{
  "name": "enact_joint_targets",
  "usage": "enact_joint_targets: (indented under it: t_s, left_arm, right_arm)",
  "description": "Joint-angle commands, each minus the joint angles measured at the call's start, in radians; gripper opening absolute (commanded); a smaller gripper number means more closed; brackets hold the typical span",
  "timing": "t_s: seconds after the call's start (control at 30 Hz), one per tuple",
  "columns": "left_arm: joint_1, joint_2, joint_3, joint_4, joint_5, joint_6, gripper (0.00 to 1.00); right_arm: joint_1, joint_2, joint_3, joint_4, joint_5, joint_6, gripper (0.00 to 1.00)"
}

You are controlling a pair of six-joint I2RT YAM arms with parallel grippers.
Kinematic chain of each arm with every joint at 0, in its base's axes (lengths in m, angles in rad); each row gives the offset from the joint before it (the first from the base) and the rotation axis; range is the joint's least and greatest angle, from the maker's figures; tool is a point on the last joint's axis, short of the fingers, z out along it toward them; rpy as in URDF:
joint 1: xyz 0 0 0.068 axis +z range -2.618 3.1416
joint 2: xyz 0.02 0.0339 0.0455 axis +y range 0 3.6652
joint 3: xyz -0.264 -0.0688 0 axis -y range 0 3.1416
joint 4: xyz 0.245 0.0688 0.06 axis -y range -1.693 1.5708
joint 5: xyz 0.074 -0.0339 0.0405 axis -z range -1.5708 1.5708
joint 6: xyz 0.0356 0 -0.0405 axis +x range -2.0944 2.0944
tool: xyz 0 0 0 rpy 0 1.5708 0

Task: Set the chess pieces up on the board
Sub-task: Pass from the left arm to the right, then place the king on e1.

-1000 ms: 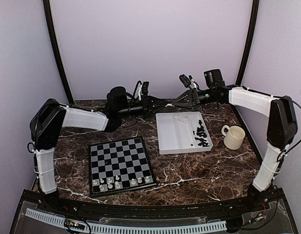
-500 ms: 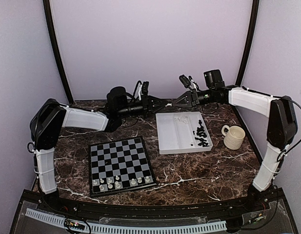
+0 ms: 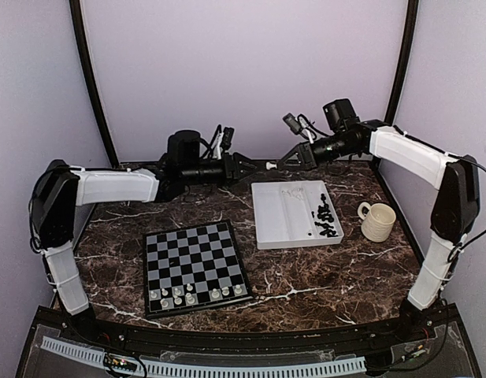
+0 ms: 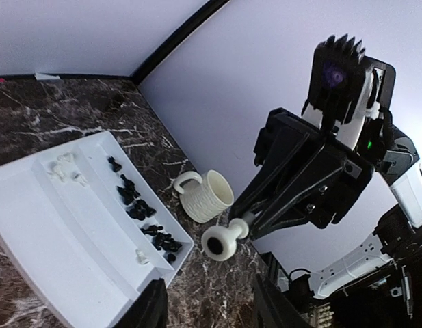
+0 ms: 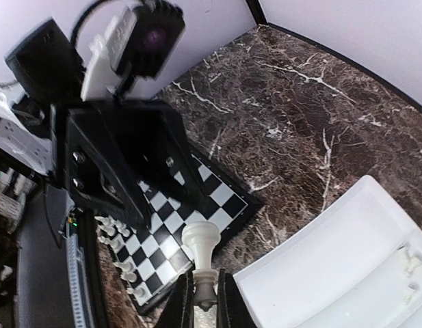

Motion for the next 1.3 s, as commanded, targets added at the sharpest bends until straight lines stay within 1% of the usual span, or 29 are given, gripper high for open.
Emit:
enact_joint_targets:
  t_s: [0.0, 0.03, 0.1, 0.13, 0.23, 0.3, 0.33, 0.4, 0.47, 0.63, 0.73, 0.9, 1.07, 1.27]
  left_arm:
    - [0.079, -0.214, 0.024, -0.317, -0.143, 0.297, 0.45]
    - [0.093, -0.234, 0.009, -0.368, -0.157, 0.308, 0.45]
    - [0.145, -0.295, -0.024, -0.417, -0.188, 0.331, 0.45]
    - [0.182, -0.332, -0.046, -0.430, -0.199, 0.346, 0.46]
    - [0.243, -0.383, -0.068, -0.504, -0.227, 0.423, 0.48]
    - [0.272, -0.414, -0.104, -0.516, -0.302, 0.457, 0.48]
    - [0.292, -0.421, -0.143, -0.490, -0.310, 0.458, 0.48]
    - [0.327, -0.436, -0.185, -0.457, -0.292, 0.449, 0.48]
    - [0.353, -0.443, -0.203, -0.460, -0.264, 0.442, 0.48]
    - [0.370, -0.478, -0.214, -0.479, -0.243, 0.428, 0.48]
    - [0.370, -0.502, -0.225, -0.473, -0.244, 0.425, 0.48]
    - [0.370, -0.536, -0.228, -0.476, -0.262, 0.425, 0.48]
    - [0.371, -0.551, -0.231, -0.471, -0.253, 0.416, 0.48]
    - [0.374, -0.560, -0.232, -0.471, -0.244, 0.408, 0.48]
  right_arm:
    - [0.107, -0.047, 0.075, -0.180, 0.272, -0.268, 0.02]
    - [0.137, -0.049, 0.090, -0.202, 0.322, -0.308, 0.02]
    - [0.207, -0.051, 0.114, -0.242, 0.417, -0.383, 0.02]
    - [0.242, -0.051, 0.124, -0.261, 0.454, -0.418, 0.02]
    - [0.362, -0.046, 0.125, -0.298, 0.547, -0.520, 0.02]
    - [0.440, -0.018, 0.139, -0.336, 0.616, -0.583, 0.01]
    - [0.478, 0.005, 0.157, -0.364, 0.652, -0.610, 0.01]
    - [0.552, 0.049, 0.189, -0.406, 0.722, -0.646, 0.01]
    - [0.613, 0.078, 0.201, -0.414, 0.763, -0.659, 0.01]
    - [0.742, 0.141, 0.215, -0.418, 0.798, -0.654, 0.01]
    - [0.796, 0.214, 0.263, -0.445, 0.809, -0.638, 0.01]
    - [0.850, 0.304, 0.326, -0.453, 0.847, -0.626, 0.02]
    - [0.875, 0.355, 0.351, -0.449, 0.886, -0.628, 0.02]
    - [0.886, 0.404, 0.393, -0.452, 0.881, -0.629, 0.02]
